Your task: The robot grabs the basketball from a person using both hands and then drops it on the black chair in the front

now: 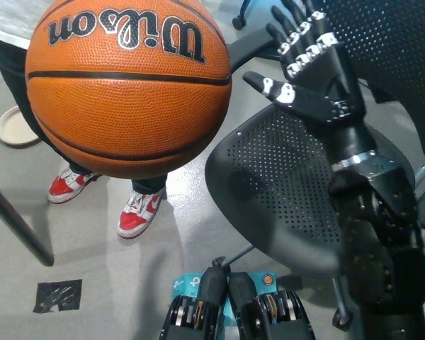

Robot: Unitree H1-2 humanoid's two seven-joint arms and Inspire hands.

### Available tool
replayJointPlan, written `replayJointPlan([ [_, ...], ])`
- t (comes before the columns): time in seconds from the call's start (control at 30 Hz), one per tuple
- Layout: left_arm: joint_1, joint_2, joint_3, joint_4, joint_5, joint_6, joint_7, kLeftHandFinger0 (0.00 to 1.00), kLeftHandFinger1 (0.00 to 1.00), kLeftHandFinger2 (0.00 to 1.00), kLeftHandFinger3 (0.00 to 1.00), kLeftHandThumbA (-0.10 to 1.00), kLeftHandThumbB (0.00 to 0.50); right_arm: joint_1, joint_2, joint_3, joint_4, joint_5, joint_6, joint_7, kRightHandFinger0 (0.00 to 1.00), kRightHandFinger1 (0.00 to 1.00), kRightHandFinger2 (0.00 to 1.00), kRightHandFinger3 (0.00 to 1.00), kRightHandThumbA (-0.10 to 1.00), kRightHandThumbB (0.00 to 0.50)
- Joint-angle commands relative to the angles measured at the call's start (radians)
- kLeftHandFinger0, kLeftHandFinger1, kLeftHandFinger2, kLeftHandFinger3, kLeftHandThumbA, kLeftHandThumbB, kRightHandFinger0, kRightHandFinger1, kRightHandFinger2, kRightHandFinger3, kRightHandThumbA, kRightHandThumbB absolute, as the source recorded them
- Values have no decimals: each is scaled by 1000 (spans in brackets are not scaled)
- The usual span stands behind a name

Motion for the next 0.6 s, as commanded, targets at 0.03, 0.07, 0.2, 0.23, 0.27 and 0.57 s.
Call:
replayJointPlan([
  [0.03,-40,-9,-46,-43,47,45,1,1000,1000,1000,1000,1000,212,-70,20,-6,39,-14,-26,-1,1000,1000,1000,1000,1000,342],
  [0.07,-43,-10,-50,-43,49,48,3,1000,1000,1000,1000,1000,210,-72,22,-7,42,-16,-28,-2,1000,1000,1000,1000,1000,342],
  [0.2,-49,-31,-78,-39,88,52,13,1000,1000,1000,1000,1000,168,-77,28,-5,53,-20,-33,0,1000,1000,1000,1000,1000,346],
  [0.23,-45,-32,-81,-38,89,54,10,1000,1000,1000,1000,1000,168,-76,30,-4,53,-19,-31,0,1000,1000,1000,1000,1000,349],
  [0.27,-42,-32,-85,-33,88,46,4,1000,1000,1000,1000,1000,169,-76,32,-3,55,-16,-32,4,1000,1000,1000,1000,1000,351],
  [0.57,-28,-50,-104,3,109,16,-13,1000,1000,1000,1000,1000,196,-54,50,-31,18,132,34,65,1000,1000,1000,1000,1000,390],
])
